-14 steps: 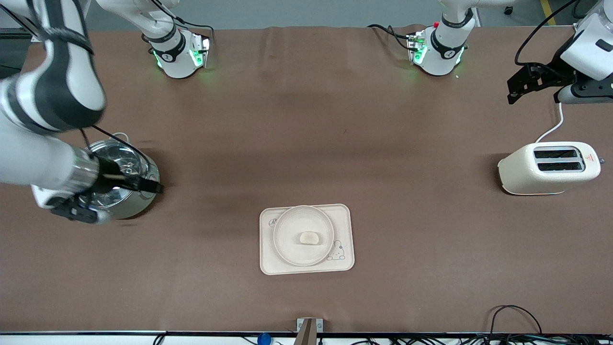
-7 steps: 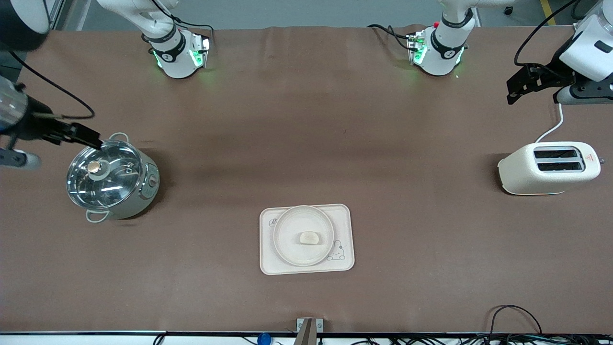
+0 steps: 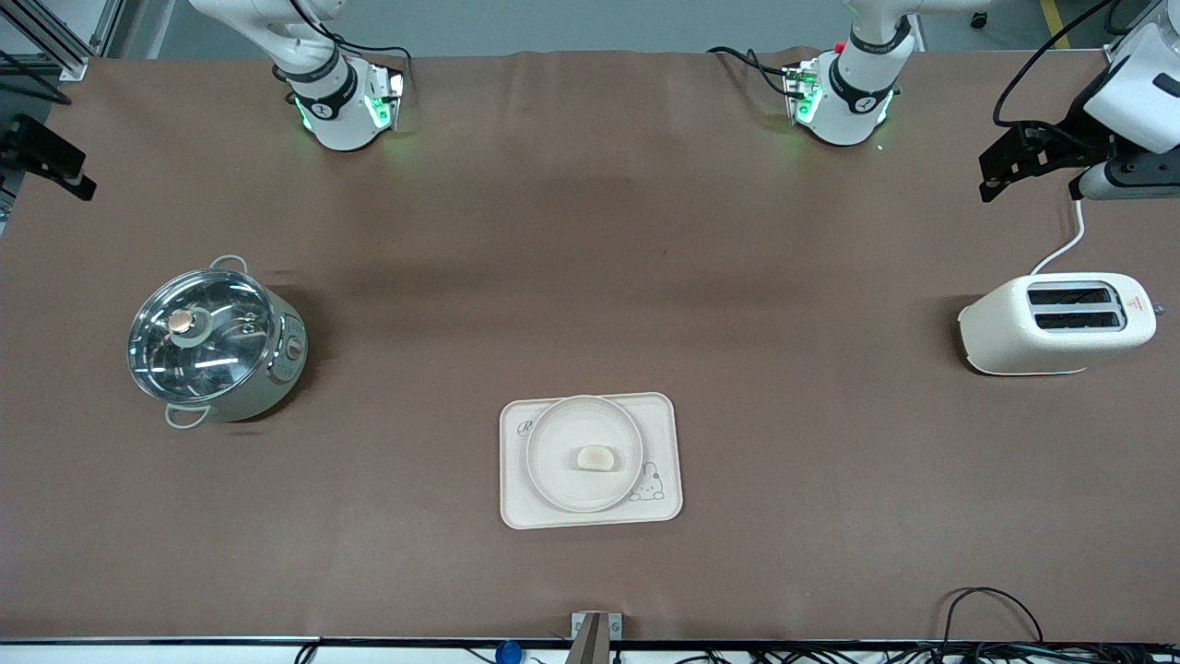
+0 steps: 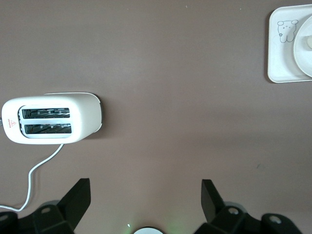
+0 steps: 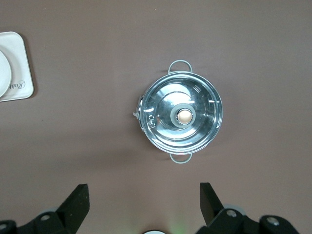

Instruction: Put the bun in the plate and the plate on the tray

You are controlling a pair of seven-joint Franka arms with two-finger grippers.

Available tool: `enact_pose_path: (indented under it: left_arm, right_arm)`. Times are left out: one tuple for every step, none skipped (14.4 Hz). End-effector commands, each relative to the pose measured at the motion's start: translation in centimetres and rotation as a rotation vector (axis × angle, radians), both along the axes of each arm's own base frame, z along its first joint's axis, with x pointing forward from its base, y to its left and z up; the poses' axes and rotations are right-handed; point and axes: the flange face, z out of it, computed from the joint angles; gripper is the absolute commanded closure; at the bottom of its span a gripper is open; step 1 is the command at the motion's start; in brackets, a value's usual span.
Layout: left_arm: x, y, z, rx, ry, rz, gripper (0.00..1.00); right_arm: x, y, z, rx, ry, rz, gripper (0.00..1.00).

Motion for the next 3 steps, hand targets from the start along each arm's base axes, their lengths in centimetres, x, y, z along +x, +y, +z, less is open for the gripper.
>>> enact_pose_path:
  left_arm:
    - [0.33, -0.12, 0.42, -0.006, 0.005, -0.017, 0.00]
    - [0.30, -0.28, 0.42, -0.006, 0.005, -0.020, 0.00]
    - [0.25, -0.33, 0.50, -0.010, 0.004, -0.022, 0.00]
  right_arm:
    - [-0.21, -0.18, -1.13, -0.019, 0.017, 0.008, 0.00]
    - [-0.22, -0.34, -1.13, -0.019, 0.017, 0.013, 0.00]
    - [-0.35, -0.64, -1.13, -0.017, 0.019, 0.010, 0.00]
